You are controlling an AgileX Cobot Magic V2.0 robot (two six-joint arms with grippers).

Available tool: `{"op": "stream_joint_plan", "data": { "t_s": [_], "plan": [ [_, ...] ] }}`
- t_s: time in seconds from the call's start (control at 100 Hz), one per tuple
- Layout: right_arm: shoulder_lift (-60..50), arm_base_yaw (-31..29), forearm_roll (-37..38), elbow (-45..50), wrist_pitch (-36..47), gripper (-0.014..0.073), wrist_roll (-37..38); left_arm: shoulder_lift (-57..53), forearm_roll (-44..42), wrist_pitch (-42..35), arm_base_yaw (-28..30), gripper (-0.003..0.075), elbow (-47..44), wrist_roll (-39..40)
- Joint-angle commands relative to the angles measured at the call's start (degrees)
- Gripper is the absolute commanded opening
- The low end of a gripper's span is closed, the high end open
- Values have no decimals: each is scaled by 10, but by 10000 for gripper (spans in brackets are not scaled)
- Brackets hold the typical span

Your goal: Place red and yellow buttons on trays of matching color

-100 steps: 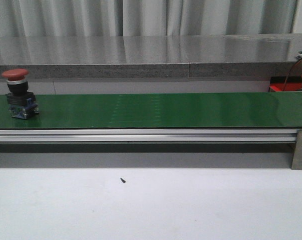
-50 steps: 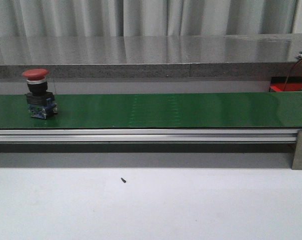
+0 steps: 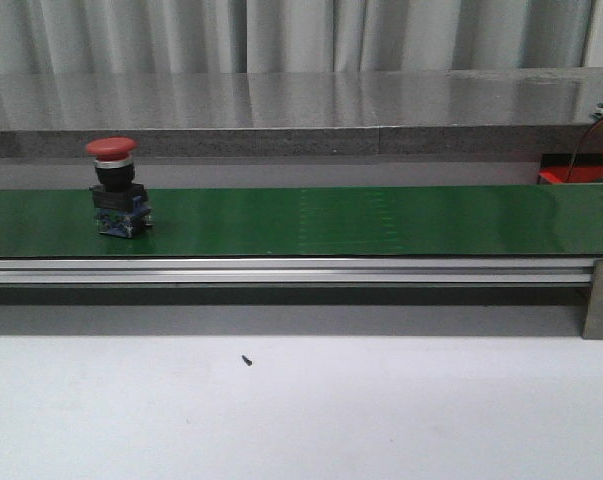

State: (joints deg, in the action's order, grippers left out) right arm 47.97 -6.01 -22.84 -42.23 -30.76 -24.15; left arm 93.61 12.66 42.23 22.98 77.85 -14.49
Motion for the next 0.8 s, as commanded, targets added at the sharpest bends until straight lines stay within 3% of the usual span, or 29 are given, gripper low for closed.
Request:
{"op": "stream_joint_plan", "data": {
  "t_s": [0.0, 0.27, 0.59, 0.68, 0.79],
  "plan": [
    [-5, 0, -7, -15, 37, -69, -3, -33, 12, -53, -27, 83, -12, 1],
    [-5, 0, -7, -15, 36, -69, -3, -11, 10, -89, -99, 84, -46, 0],
    [-5, 0, -7, -15, 32, -69, -3, 30, 13, -58, -110, 94, -46, 0],
    [-5, 0, -7, -15, 32, -69, -3, 32, 13, -58, -110, 181, -46, 0],
    [-5, 0, -7, -15, 32, -69, -3, 26, 29, -58, -110, 431, -46, -8]
  ]
}}
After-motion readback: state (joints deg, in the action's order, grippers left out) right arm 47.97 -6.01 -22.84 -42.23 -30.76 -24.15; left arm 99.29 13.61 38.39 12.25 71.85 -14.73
